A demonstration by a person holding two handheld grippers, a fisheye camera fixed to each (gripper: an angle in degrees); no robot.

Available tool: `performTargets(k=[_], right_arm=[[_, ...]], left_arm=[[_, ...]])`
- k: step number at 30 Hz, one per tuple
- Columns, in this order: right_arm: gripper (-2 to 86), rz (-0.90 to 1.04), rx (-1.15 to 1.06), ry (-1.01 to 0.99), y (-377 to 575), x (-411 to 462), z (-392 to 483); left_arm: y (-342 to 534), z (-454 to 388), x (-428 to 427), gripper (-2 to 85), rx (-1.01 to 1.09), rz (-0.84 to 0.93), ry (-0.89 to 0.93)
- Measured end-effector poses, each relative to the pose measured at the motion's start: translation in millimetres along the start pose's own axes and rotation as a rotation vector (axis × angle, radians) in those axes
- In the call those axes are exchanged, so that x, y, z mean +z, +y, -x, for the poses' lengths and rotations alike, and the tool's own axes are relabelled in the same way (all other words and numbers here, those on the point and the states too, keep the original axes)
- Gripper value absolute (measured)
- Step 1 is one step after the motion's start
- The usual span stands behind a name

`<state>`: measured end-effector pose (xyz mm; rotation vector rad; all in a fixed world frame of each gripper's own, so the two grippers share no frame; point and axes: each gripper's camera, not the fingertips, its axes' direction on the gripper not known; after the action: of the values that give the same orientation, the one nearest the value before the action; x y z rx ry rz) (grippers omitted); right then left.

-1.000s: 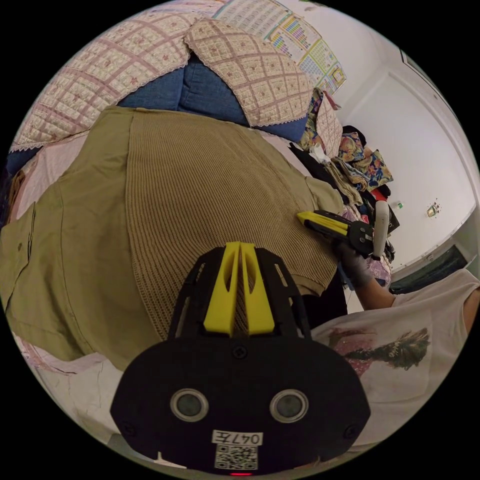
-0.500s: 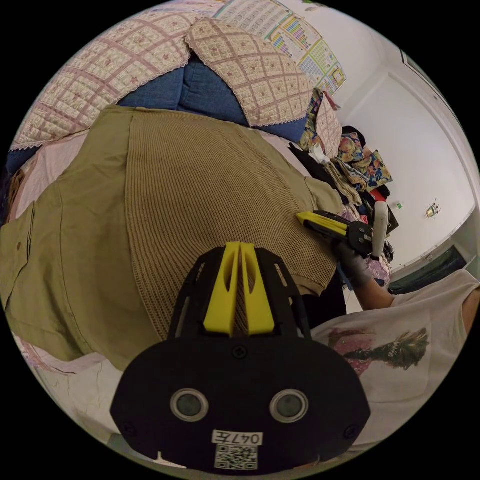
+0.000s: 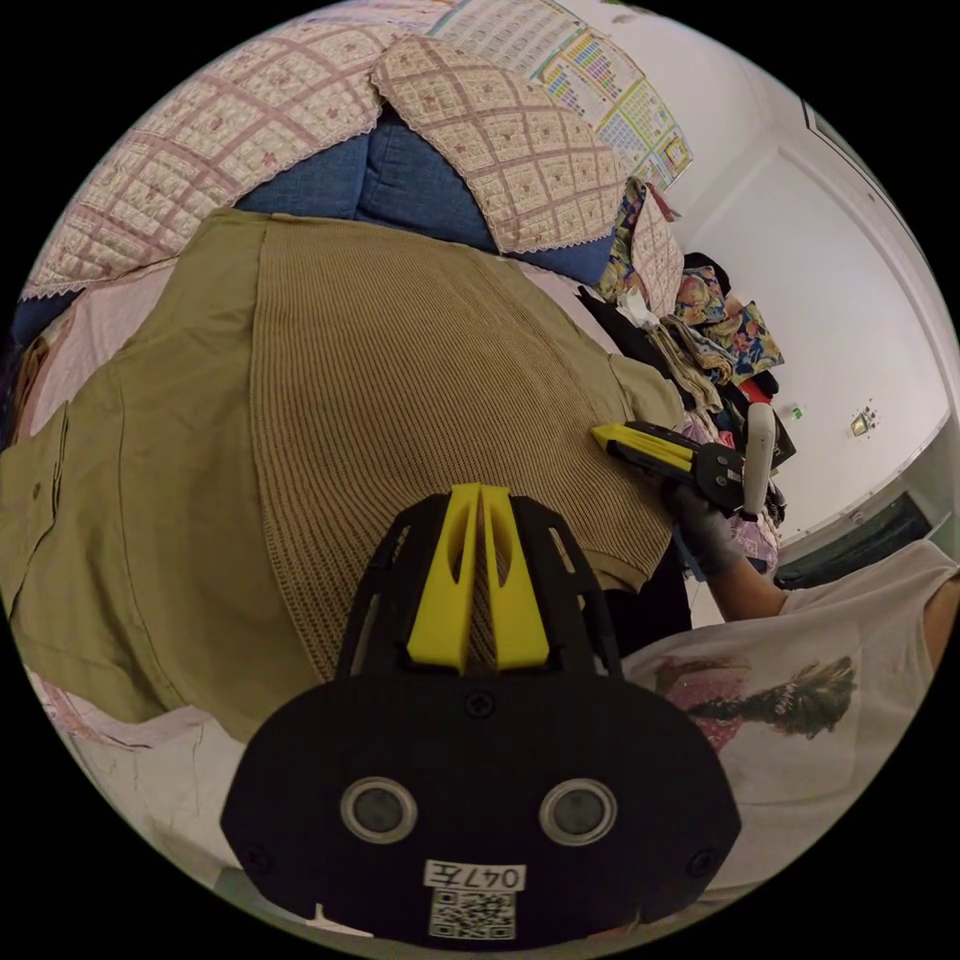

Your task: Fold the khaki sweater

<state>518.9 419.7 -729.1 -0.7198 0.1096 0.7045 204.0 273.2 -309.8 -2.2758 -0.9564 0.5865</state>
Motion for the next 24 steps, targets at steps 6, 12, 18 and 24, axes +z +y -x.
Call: performTargets(k=[6, 12, 18, 24], right_arm=[[-1.3, 0.001, -0.003, 0.000, 0, 0, -1], [-1.3, 0.001, -0.002, -0.001, 1, 0, -3], [-1.3, 0.002, -0.005, -0.001, 0, 0, -3], [-1.3, 0.002, -0.002, -0.002, 0, 0, -3]], left_arm=[[10, 5, -16, -1.0, 0.002, -0.001, -0.004], [24, 20, -41, -1.0, 0.000, -0.002, 0.002], [45, 43, -74, -1.0, 0.003, -0.003, -0.004], [81, 69, -143, -1.0, 0.044, -0.069, -0.028]])
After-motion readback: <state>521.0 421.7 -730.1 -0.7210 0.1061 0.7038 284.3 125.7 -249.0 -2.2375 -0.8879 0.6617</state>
